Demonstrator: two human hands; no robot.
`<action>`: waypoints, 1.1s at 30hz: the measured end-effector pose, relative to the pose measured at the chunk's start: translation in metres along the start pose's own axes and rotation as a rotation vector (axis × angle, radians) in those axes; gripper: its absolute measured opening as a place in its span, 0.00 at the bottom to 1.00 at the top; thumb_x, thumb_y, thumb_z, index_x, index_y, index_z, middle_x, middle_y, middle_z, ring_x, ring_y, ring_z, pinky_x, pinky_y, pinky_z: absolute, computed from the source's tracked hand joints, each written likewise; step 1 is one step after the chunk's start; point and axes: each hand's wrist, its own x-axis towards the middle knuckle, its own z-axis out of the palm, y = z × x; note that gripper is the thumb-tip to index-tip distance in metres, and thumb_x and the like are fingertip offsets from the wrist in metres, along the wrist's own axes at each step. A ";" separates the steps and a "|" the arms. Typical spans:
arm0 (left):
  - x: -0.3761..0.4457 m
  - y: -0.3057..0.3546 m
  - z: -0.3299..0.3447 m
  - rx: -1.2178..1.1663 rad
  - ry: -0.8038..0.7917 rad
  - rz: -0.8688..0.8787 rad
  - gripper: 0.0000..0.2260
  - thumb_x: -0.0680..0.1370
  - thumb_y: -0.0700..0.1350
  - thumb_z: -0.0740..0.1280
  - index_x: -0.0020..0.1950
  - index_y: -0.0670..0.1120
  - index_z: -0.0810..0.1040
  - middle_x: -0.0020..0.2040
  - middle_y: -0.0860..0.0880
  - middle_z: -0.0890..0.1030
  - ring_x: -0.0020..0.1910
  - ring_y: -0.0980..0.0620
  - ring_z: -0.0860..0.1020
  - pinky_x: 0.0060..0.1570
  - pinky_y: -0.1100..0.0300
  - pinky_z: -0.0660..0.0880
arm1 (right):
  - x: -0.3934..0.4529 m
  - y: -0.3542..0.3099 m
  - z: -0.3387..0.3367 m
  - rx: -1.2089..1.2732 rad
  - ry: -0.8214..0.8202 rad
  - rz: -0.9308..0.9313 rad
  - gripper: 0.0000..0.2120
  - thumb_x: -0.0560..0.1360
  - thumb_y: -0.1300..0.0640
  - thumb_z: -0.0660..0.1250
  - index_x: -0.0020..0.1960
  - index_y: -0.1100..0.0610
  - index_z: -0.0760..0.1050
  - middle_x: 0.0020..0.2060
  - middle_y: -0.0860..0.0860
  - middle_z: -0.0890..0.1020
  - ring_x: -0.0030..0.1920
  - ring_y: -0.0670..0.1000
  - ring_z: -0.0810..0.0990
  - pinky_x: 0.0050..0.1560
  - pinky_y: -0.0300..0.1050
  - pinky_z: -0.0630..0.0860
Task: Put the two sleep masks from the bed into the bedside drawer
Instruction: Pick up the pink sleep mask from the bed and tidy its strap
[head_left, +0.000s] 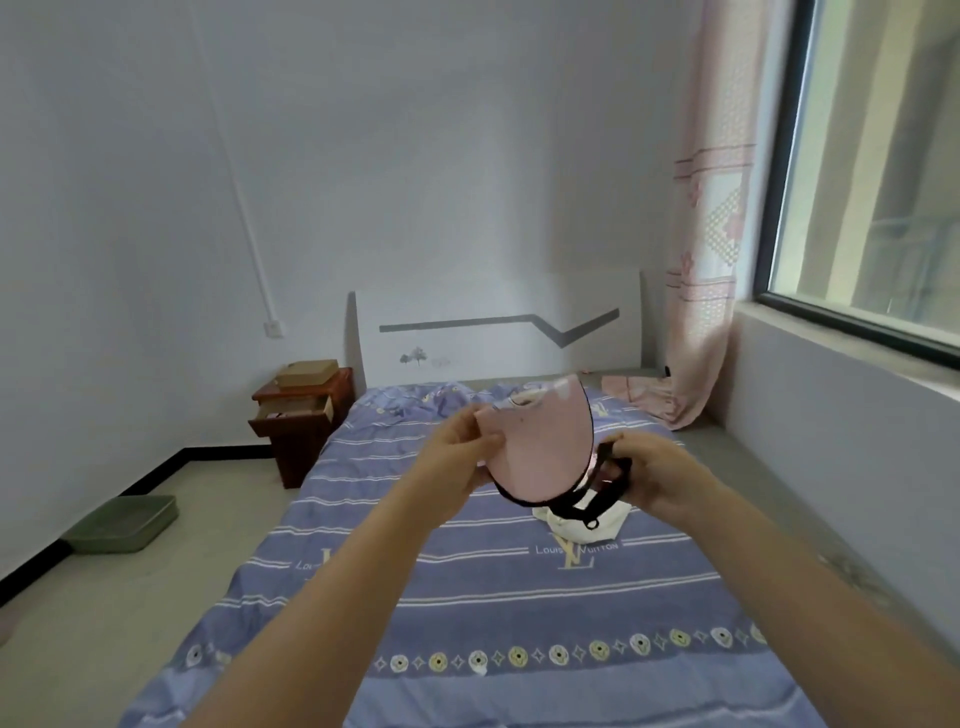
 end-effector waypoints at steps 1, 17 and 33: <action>-0.002 -0.003 0.000 0.183 -0.035 -0.024 0.13 0.79 0.29 0.53 0.49 0.44 0.71 0.42 0.49 0.74 0.40 0.54 0.74 0.31 0.69 0.78 | 0.000 -0.004 0.001 -0.061 0.027 0.043 0.12 0.72 0.71 0.52 0.35 0.63 0.70 0.16 0.51 0.70 0.26 0.51 0.70 0.33 0.43 0.74; -0.005 -0.018 -0.004 0.490 -0.123 -0.283 0.16 0.78 0.28 0.54 0.64 0.36 0.69 0.41 0.50 0.74 0.39 0.57 0.72 0.37 0.68 0.74 | -0.003 0.023 -0.008 -0.095 0.208 -0.144 0.09 0.76 0.68 0.56 0.47 0.62 0.74 0.11 0.47 0.70 0.13 0.41 0.65 0.14 0.28 0.60; -0.204 -0.062 -0.180 0.396 0.768 -0.402 0.10 0.78 0.32 0.54 0.43 0.46 0.66 0.44 0.48 0.70 0.38 0.51 0.68 0.32 0.64 0.65 | -0.021 0.172 0.207 -0.018 -0.279 0.037 0.12 0.73 0.69 0.62 0.36 0.56 0.77 0.32 0.51 0.83 0.30 0.44 0.83 0.33 0.31 0.80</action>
